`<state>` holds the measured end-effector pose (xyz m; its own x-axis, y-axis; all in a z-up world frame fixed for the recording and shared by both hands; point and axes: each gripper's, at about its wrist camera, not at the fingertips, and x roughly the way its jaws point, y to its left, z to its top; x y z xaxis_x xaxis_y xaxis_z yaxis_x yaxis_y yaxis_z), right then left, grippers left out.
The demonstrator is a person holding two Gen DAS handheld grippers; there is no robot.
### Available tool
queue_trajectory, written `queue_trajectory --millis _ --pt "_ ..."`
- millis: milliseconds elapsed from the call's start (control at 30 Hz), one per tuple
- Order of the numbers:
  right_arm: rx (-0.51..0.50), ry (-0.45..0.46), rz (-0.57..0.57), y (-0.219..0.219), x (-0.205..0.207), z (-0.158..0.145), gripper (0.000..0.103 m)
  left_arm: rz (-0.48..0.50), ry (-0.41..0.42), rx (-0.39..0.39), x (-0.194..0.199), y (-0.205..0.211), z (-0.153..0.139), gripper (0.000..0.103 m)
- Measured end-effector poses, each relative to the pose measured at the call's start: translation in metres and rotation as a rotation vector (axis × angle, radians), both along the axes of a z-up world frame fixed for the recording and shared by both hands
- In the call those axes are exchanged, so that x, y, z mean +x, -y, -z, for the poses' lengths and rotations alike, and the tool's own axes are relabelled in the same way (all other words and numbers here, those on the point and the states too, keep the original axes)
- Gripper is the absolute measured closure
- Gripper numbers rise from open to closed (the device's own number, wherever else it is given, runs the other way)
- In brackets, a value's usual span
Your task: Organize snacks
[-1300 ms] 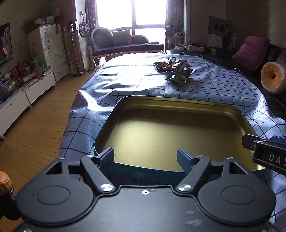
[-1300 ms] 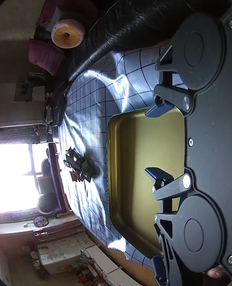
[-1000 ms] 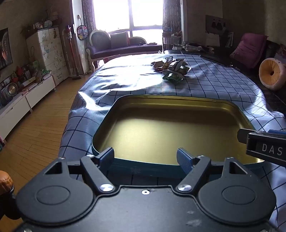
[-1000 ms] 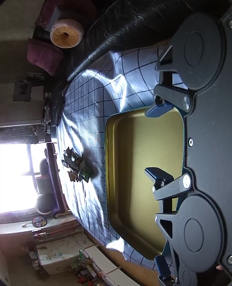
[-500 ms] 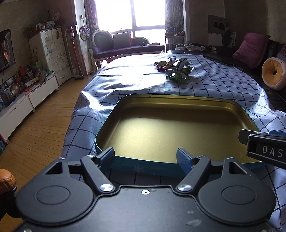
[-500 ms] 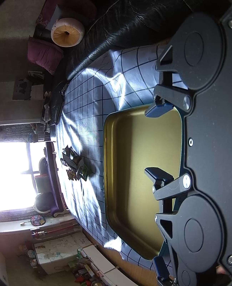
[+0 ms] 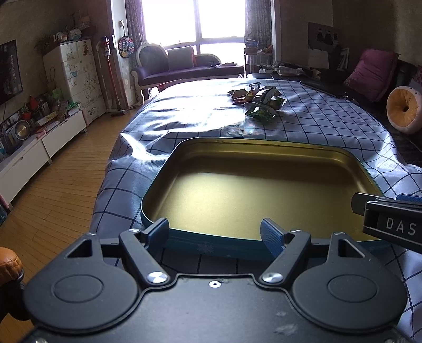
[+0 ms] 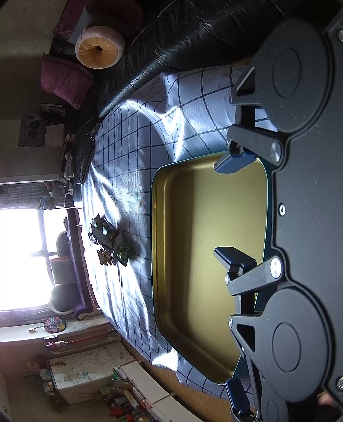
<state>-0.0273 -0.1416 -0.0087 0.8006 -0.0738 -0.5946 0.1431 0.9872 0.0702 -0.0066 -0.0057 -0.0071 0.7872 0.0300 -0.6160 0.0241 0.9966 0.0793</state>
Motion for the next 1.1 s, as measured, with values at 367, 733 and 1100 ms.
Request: queue_trajectory --millis 367,733,1100 --pt "0.000 0.000 0.001 -0.0002 -0.0001 0.0000 0.038 0.000 -0.001 -0.002 0.0000 -0.0005 0.0001 0.023" --pt "-0.007 -0.005 -0.007 -0.0030 -0.0009 0.0009 0.038 -0.001 0.000 0.000 -0.0001 -0.0004 0.0004 0.023" --pt "-0.007 -0.007 -0.006 -0.0032 -0.0008 0.0010 0.038 -0.001 0.001 0.005 -0.0003 -0.0008 0.0008 0.023"
